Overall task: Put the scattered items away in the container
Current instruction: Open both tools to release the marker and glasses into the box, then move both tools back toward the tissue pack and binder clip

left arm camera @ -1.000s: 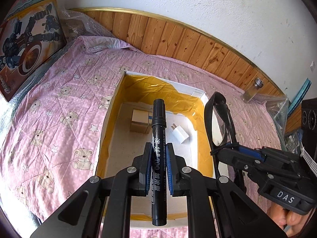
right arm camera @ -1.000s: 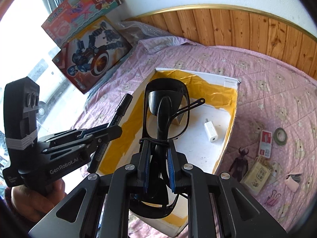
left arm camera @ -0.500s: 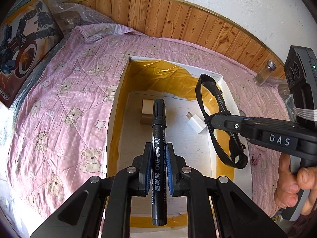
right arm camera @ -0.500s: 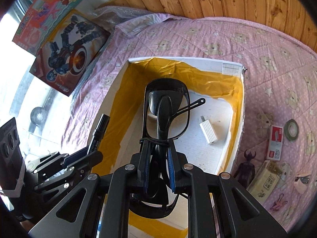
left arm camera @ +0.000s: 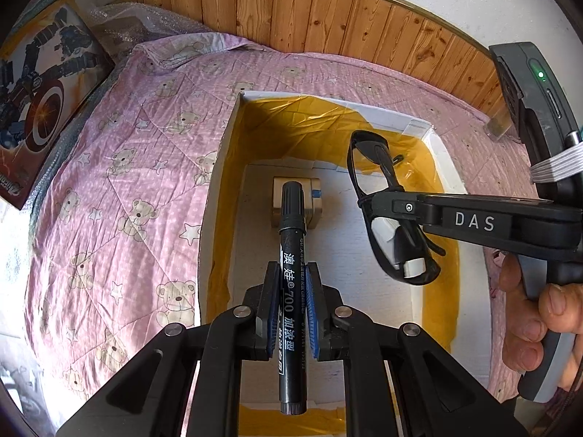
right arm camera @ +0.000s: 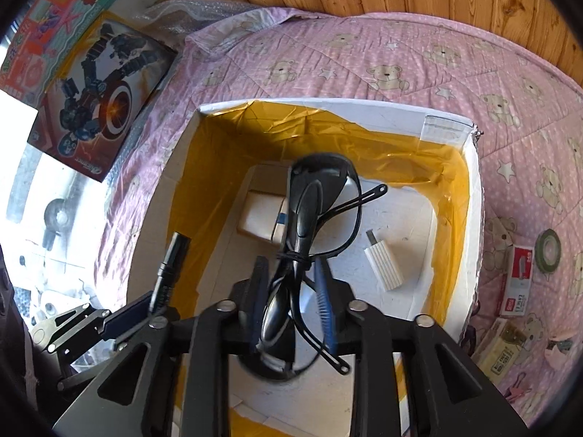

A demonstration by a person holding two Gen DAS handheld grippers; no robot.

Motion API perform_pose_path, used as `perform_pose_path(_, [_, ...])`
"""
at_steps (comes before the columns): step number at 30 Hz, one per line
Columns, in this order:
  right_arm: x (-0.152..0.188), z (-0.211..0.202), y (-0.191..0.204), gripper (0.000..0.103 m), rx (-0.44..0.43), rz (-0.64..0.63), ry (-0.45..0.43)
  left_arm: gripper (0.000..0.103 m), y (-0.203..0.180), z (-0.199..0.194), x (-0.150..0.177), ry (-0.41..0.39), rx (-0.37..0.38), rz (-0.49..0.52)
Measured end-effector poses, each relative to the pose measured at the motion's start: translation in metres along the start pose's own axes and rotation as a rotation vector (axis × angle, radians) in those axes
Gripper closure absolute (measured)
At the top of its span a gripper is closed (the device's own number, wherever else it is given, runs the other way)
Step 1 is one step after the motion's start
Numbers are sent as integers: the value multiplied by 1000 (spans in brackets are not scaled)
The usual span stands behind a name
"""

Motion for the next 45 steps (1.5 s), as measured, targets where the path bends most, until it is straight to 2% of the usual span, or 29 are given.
perform_pose_path(1, [-1,-2,-1,58,7,-1,-10,67,4,4,2,19,-9,-12])
perform_pose_path(3, [1,-8,2,58,-14,-20,-14,55,12,1,6,14,-20,-41])
perform_pose_path(8, [14,-22,7,58,-17,-59,-24,55,14,-19,18,-21,-4,-14])
perform_pose_path(12, [30,-25,14,57,-48,-60,-13,43,11,-26,31,-11,14,-7])
perform_pose_path(16, [50,-28,26,57,-44,-104,-10,43,4,-32,43,-18,4,21])
perform_pose_path(25, [105,-73,36,57,-37,-171,-106,42,-11,-41,79,-7,41,13])
perform_pose_path(30, [130,-105,9,57,47,-110,-220,42,-9,-39,96,3,32,12])
perform_pose_path(35, [157,-91,-17,57,112,-67,-193,42,-12,-39,95,-27,-17,49])
perform_pose_path(36, [163,-86,-21,58,119,-65,-182,42,-12,-39,94,-28,-22,53])
perform_pose_path(37, [169,-81,-22,76,113,-64,-168,42,-12,-39,93,-28,-28,59])
perform_pose_path(38, [175,-76,-21,85,96,-65,-156,42,-12,-40,93,-29,-33,63])
perform_pose_path(43, [196,-79,-7,84,86,-108,-148,42,-8,-48,100,-25,-35,63])
perform_pose_path(45, [201,-81,-6,80,76,-107,-146,42,-7,-51,104,-25,-38,67])
Point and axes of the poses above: each gripper's, at about its wrist camera, not at the fingertips, and z roughly the way its jaws point, y to its left, x to its underside, the point moved 10 cm from there along z, roughly the way its jaws point, and after that the axes turned 4 degrees about -x, right-handed, at the moved point
